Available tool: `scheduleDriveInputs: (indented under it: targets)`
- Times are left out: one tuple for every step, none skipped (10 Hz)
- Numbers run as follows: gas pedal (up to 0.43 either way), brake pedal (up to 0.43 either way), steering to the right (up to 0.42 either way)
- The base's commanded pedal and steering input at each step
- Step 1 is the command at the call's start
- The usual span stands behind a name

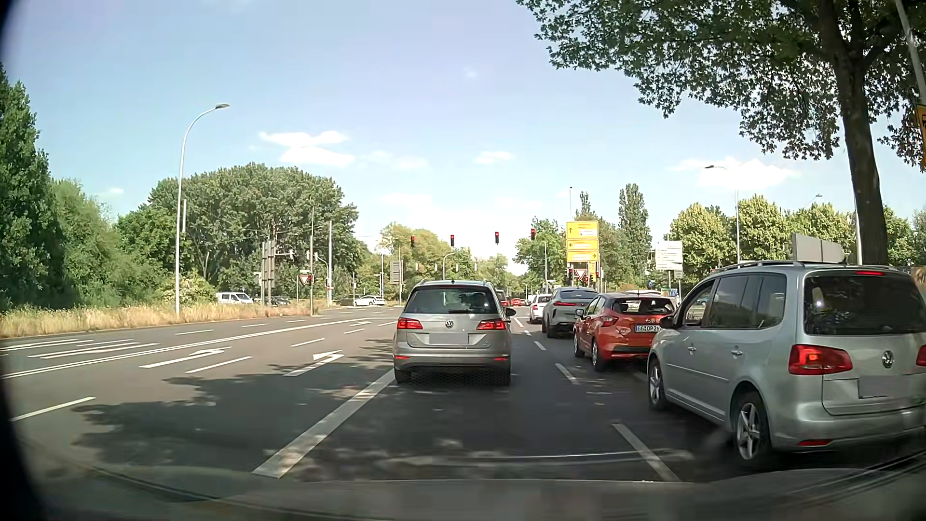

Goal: Follow the waypoints while adhering to traffic rules and regulations

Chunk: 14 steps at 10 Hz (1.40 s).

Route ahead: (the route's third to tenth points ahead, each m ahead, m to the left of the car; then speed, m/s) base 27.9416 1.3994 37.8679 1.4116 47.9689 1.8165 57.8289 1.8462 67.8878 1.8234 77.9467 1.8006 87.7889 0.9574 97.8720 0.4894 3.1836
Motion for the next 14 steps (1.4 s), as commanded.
scheduleDriveInputs:
  targets:
    - [0.000,0.104,-0.005]
    - [0.000,0.116,-0.005]
    - [0.000,0.122,-0.005]
    - [0.000,0.122,-0.005]
    - [0.000,0.128,-0.004]
    - [0.000,0.128,-0.004]
    - [0.000,0.128,-0.004]
    - [0.000,0.134,-0.004]
    - [0.000,0.134,-0.004]
    - [0.000,0.140,-0.003]
    - [0.000,0.140,-0.003]
    - [0.000,0.140,-0.002]
    - [0.000,0.146,-0.002]
    - [0.000,0.146,-0.001]
